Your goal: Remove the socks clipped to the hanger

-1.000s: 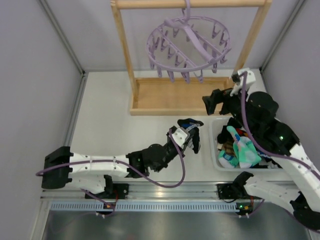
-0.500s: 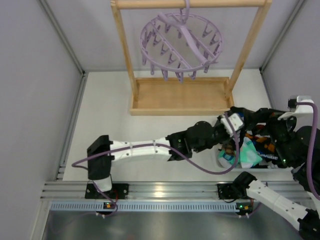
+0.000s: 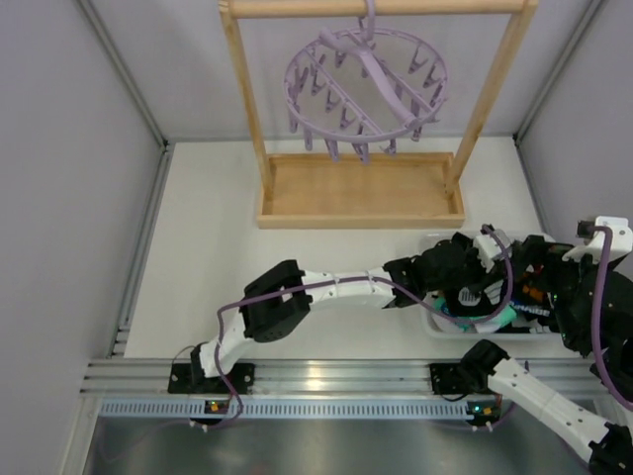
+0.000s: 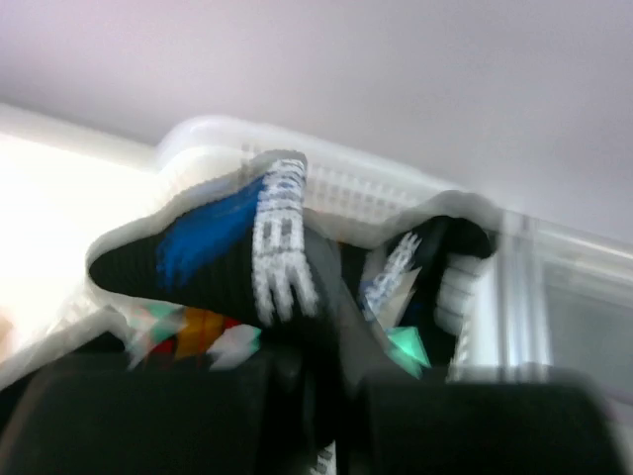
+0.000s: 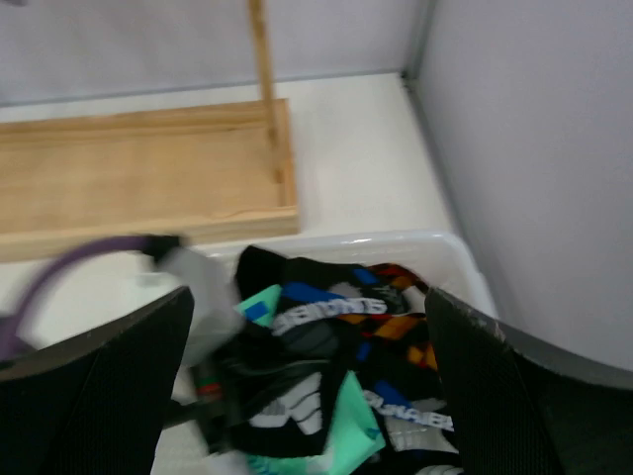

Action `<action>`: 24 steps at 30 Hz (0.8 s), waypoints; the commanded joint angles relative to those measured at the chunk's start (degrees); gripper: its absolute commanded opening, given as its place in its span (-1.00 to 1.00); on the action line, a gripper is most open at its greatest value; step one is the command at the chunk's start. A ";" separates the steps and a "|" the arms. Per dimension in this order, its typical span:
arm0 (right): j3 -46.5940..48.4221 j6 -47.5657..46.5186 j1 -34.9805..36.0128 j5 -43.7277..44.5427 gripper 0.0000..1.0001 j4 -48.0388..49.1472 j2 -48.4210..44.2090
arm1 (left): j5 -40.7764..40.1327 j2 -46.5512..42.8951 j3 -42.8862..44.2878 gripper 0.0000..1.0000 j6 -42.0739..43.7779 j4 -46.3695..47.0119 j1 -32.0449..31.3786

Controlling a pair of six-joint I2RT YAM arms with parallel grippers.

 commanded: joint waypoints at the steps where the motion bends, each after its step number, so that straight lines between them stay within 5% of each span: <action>1: -1.41 3.48 1.06 -12.57 0.92 12.98 0.96 | 4.75 9.72 -1.95 -1.00 -3.43 -15.98 -0.73; 14: -0.71 3.66 1.06 -13.19 0.92 14.31 1.57 | 3.17 10.18 -4.77 -0.99 -6.51 -16.77 -0.03; 17: 0.25 3.31 1.06 -13.19 0.99 13.60 1.66 | 2.56 8.34 -5.20 -0.64 -6.25 -16.68 -0.03; 20: 1.13 2.96 0.97 -12.23 0.99 12.64 1.75 | 0.80 6.14 -5.82 -0.08 -6.60 -16.68 0.06; 21: 1.40 3.05 1.05 -11.88 0.99 12.55 1.66 | 0.36 5.52 -6.17 0.25 -6.78 -16.68 -0.03; 24: 1.93 2.87 1.06 -11.70 0.99 12.55 1.84 | -2.80 2.45 -7.14 0.61 -7.57 -16.59 0.06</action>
